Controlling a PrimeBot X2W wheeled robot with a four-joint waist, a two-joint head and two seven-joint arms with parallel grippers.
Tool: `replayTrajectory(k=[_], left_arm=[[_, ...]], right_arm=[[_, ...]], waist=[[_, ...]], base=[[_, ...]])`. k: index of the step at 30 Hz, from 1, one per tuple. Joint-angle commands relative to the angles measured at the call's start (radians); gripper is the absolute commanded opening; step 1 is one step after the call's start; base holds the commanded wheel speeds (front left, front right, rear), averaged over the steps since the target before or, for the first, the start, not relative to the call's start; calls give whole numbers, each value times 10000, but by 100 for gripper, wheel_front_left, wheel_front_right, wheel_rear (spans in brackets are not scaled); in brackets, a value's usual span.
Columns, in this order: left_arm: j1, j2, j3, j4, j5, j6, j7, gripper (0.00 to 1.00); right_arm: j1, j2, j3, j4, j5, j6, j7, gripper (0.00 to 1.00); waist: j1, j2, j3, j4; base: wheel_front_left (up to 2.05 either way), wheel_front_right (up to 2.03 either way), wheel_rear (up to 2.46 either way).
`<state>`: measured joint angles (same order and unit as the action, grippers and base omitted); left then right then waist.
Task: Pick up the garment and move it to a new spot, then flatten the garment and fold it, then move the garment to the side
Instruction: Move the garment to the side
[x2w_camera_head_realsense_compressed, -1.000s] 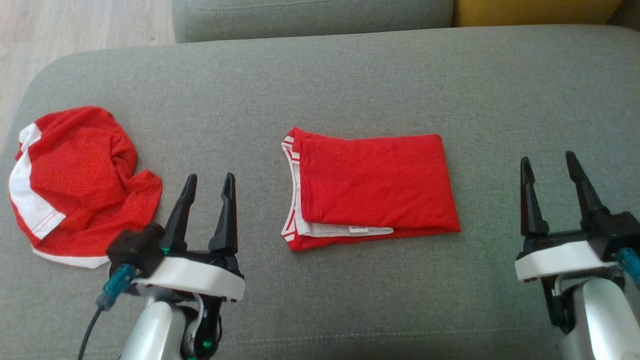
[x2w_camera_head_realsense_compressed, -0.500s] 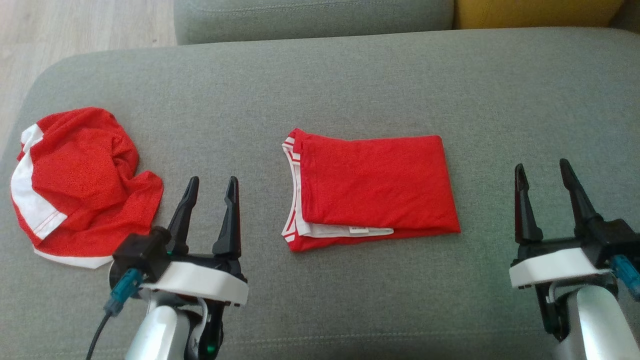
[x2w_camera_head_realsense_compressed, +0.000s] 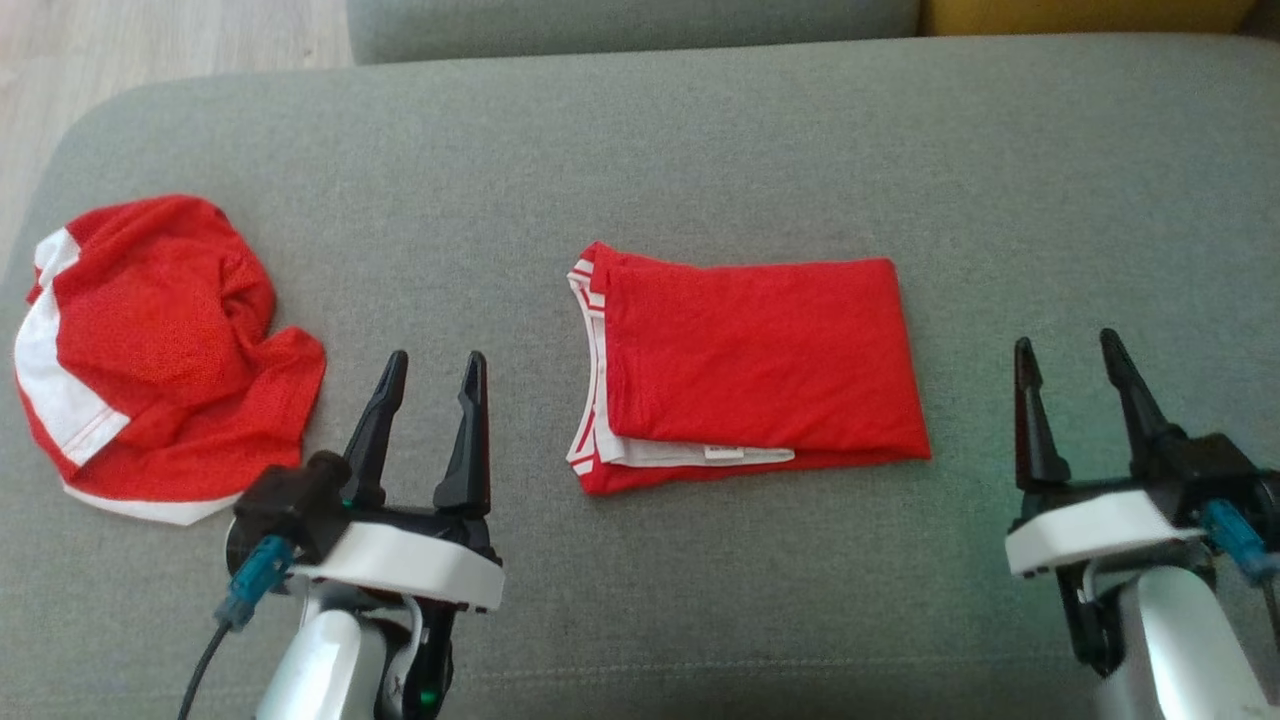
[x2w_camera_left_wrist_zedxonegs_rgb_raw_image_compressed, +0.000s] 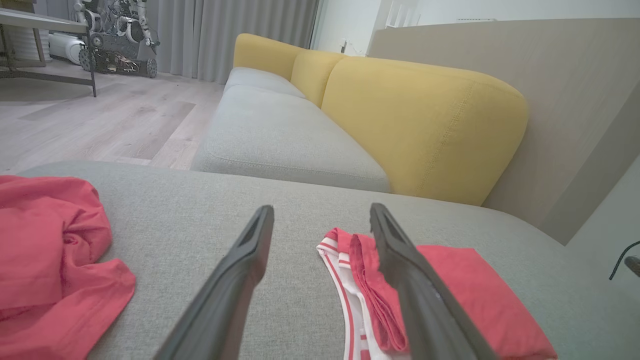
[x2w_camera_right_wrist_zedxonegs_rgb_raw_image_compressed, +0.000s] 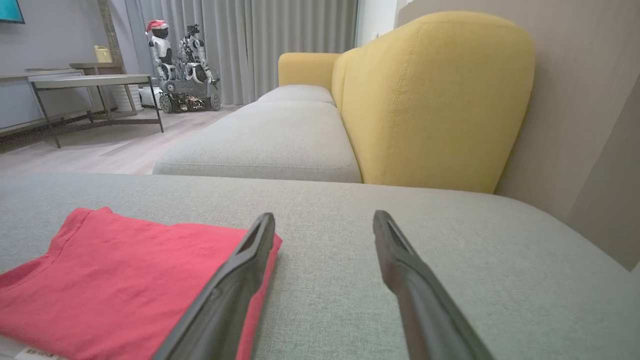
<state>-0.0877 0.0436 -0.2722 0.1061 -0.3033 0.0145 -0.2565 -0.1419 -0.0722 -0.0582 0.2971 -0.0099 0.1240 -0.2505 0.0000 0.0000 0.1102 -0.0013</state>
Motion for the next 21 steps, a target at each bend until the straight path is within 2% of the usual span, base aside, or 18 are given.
replayTrajectory(k=[1, 9, 21], left_arm=[[-467, 66, 308, -383, 11, 27, -53, 100], [-780, 66, 198, -389, 77, -68, -53, 100], [-1254, 66, 86, -372, 170, -155, -53, 100]], right_arm=[[-536, 21, 307, -161, 115, 67, -13, 100], [-1328, 23, 586, 1072, 792, 67, 594, 100], [-2623, -6, 1609, 3235, 2966, 67, 1592, 100]], waist=[[0, 0, 110, 28], [0, 0, 787, 234], [0, 0, 1614, 609]], base=[[0, 0, 0], [0, 0, 0], [0, 0, 0]])
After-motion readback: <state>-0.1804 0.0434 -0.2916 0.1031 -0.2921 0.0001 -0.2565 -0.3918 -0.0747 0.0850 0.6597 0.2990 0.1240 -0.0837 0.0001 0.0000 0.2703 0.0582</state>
